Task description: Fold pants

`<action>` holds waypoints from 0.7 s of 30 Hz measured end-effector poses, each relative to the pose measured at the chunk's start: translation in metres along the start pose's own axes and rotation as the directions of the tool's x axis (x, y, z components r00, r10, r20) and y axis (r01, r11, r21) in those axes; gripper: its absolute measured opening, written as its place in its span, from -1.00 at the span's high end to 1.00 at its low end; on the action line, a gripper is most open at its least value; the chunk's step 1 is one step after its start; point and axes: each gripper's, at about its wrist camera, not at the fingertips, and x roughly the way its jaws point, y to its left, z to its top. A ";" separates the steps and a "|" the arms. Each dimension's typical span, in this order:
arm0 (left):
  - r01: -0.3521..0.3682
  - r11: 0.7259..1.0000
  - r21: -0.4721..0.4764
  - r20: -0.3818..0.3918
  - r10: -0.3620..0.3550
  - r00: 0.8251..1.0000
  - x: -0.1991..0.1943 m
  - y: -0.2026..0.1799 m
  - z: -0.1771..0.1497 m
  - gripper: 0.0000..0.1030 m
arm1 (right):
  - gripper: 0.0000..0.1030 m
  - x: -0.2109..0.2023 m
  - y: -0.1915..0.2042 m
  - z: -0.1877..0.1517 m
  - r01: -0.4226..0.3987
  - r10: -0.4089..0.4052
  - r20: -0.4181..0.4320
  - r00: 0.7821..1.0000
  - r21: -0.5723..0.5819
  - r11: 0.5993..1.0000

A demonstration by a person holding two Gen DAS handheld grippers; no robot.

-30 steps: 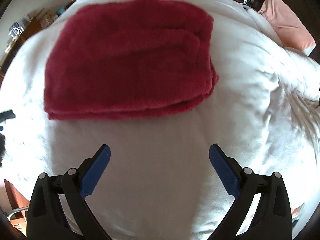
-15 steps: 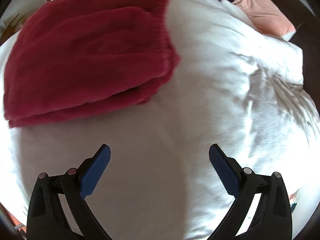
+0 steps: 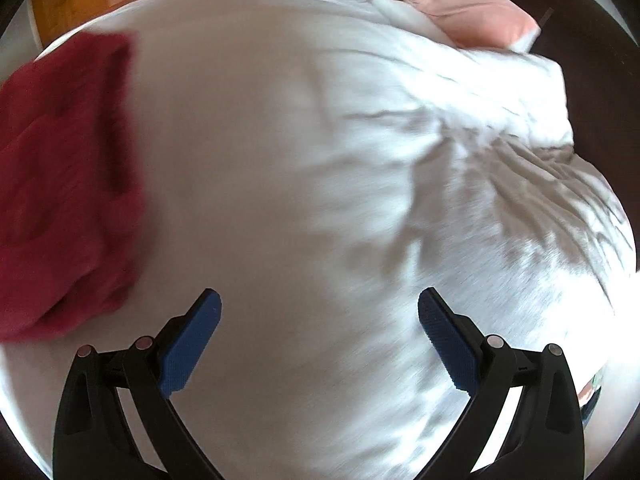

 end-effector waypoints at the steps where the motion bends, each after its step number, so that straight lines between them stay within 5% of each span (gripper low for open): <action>1: 0.010 1.000 -0.006 -0.008 -0.011 1.000 0.002 -0.001 0.002 -0.91 | -0.94 0.005 -0.009 0.006 0.004 -0.004 0.006 1.000 0.014 1.000; 12: 0.022 1.000 -0.011 -0.010 -0.022 1.000 0.004 -0.005 0.006 -0.91 | -0.94 0.073 -0.104 0.113 0.072 -0.087 0.117 0.989 0.120 0.990; 16: 0.022 1.000 -0.012 -0.010 -0.022 1.000 0.004 -0.004 0.007 -0.91 | -0.94 0.117 -0.135 0.140 0.114 -0.127 0.082 0.988 0.152 0.982; 21: 0.022 1.000 -0.012 -0.010 -0.023 1.000 0.004 -0.004 0.007 -0.91 | -0.94 0.153 -0.157 0.139 -0.037 0.032 0.025 0.999 0.241 0.970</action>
